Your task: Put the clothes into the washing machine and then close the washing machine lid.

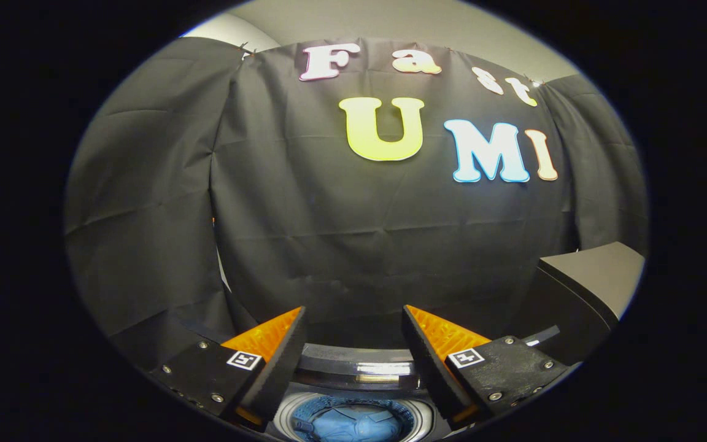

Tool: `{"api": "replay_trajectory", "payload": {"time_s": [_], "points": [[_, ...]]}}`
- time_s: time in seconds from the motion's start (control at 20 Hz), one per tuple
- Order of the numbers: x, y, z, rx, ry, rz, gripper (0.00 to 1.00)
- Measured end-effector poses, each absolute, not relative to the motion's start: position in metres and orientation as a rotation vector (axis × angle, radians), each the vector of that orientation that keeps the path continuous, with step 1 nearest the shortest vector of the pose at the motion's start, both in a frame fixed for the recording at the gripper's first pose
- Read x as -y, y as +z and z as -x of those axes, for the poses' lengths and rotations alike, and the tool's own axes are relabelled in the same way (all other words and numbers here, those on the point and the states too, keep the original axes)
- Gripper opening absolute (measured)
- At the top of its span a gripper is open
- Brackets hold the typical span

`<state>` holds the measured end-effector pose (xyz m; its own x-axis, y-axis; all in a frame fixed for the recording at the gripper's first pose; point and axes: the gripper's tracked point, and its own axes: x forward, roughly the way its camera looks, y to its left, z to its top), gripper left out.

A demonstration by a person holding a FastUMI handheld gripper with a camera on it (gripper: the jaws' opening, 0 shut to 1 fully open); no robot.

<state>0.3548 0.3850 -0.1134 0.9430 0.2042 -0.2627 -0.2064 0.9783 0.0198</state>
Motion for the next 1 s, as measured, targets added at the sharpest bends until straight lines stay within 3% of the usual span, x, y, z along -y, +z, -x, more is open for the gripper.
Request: {"api": "replay_trajectory", "payload": {"time_s": [1.0], "points": [[-0.404,-0.179,-0.277,-0.323,0.319,0.044,0.94]]}}
